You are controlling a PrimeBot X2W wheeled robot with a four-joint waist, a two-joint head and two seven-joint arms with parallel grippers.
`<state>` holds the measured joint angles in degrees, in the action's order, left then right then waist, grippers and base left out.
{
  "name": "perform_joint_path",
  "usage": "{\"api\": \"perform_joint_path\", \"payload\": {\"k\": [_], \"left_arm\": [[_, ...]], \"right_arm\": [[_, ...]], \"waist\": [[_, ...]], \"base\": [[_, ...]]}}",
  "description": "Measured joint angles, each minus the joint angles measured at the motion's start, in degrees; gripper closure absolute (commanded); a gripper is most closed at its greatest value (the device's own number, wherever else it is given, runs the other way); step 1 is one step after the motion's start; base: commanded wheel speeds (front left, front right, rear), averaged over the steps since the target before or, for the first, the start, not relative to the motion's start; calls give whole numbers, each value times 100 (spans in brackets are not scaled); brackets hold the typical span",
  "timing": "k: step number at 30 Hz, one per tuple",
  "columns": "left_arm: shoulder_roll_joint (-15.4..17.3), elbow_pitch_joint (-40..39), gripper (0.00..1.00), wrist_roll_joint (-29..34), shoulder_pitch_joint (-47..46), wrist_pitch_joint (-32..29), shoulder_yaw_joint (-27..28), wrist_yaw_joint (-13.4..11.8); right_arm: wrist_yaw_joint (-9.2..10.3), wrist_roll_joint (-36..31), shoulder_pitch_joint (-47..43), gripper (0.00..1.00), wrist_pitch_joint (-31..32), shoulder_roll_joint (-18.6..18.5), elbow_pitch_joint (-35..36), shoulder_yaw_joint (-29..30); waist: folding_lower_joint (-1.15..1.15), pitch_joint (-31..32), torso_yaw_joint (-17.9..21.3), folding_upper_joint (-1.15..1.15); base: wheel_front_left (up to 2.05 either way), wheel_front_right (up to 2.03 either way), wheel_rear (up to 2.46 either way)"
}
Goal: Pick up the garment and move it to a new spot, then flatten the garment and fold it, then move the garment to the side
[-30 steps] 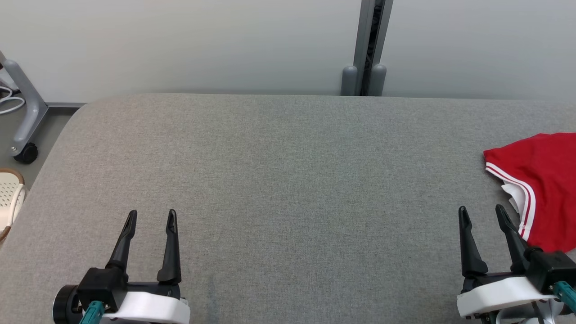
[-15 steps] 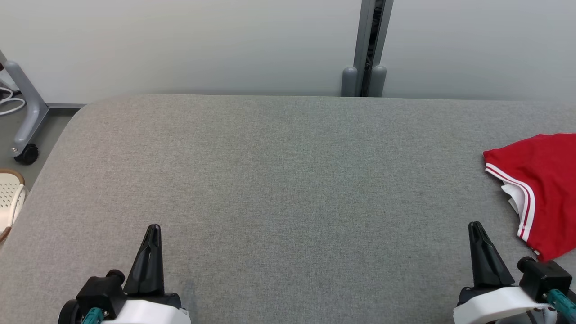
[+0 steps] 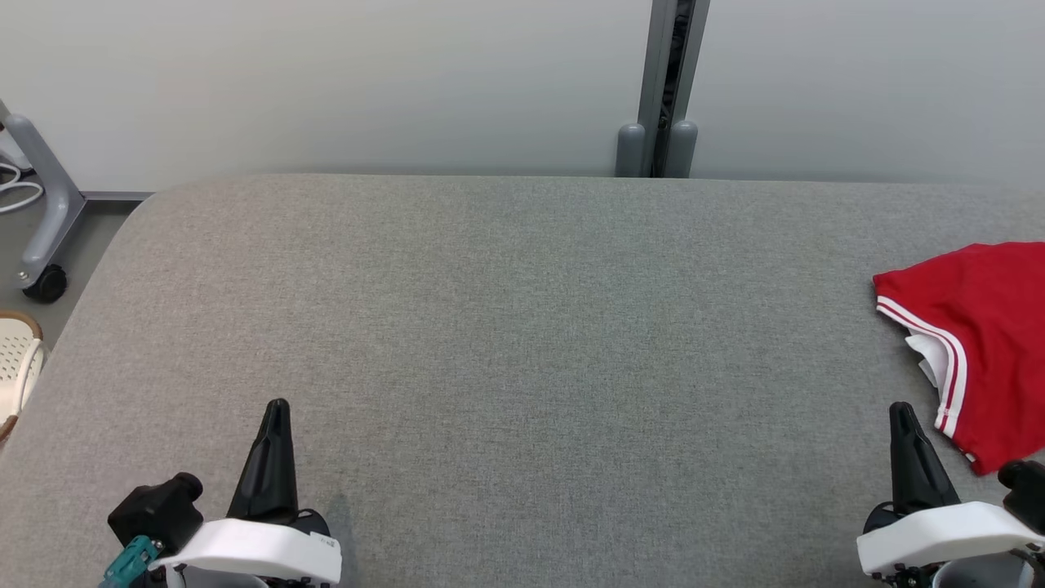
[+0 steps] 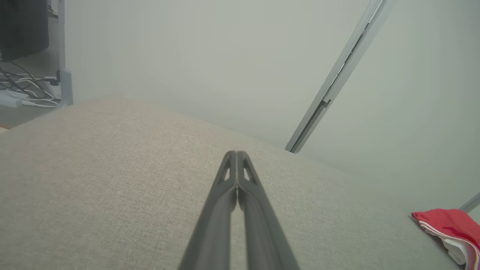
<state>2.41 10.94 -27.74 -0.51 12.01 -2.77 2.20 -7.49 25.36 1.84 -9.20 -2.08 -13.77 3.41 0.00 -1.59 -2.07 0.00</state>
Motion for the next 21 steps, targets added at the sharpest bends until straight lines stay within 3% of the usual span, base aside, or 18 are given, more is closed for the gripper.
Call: {"api": "perform_joint_path", "payload": {"k": [21], "left_arm": [[4,378,100,-1867,-416,-342,-82,135]], "right_arm": [[0,1792,178,100,622,-5,-68,426]], "waist": [[0,28,39,0]], "base": [[0,0,0]]}}
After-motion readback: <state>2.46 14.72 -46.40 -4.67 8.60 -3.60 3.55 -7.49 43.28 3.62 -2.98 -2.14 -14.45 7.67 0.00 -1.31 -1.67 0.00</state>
